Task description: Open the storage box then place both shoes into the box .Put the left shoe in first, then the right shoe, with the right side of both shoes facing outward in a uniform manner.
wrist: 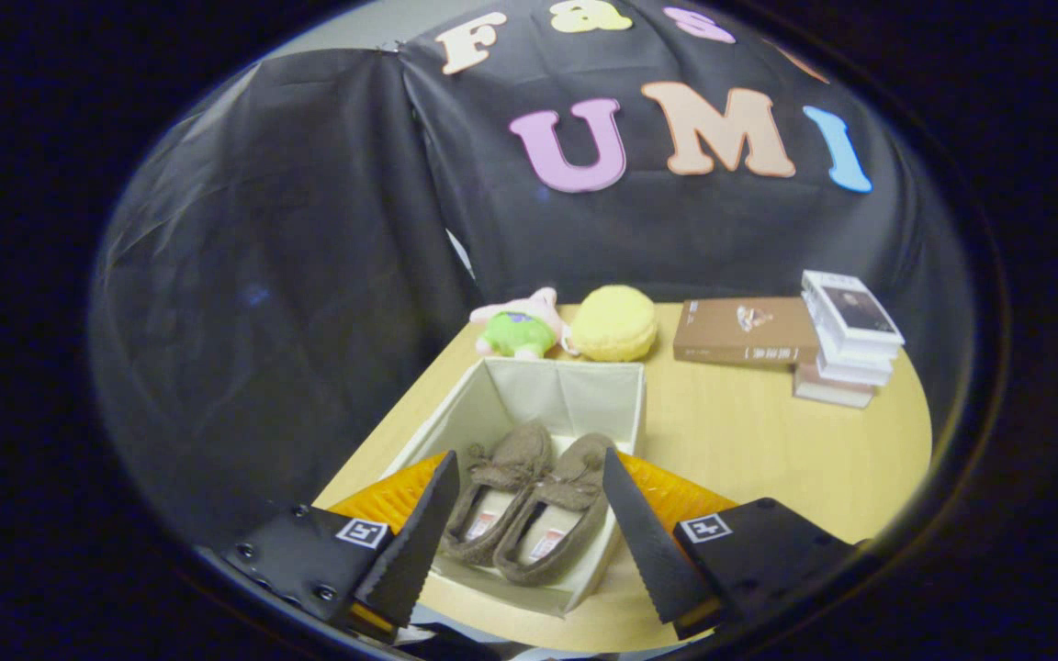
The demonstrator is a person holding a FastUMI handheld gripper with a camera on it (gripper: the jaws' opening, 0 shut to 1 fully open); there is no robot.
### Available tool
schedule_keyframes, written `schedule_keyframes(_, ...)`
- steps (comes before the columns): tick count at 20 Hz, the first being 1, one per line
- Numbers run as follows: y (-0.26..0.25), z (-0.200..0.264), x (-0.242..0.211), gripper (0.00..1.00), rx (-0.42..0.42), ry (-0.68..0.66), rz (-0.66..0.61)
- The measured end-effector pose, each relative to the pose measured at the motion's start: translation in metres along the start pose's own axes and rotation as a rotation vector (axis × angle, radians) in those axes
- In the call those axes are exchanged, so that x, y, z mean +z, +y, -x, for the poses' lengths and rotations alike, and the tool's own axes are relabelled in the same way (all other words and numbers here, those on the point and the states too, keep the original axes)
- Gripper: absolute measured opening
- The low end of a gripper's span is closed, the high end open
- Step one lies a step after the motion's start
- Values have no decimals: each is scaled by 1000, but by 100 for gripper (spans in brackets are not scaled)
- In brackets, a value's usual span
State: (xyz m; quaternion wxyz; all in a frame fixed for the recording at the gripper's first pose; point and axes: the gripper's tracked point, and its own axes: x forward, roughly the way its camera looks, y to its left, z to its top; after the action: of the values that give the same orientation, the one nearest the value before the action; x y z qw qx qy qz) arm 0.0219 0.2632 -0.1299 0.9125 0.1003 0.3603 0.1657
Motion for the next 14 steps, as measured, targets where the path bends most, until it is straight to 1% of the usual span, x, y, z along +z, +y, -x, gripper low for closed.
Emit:
schedule_keyframes(3, -21, 19, 23, 99, -24, -107, 23)
schedule_keyframes(6, -58, 44, 41, 99, -106, -195, 50)
schedule_keyframes(9, -94, 69, 50, 99, -165, -248, 75)
schedule_keyframes(14, -155, 103, 60, 99, -231, -307, 49)
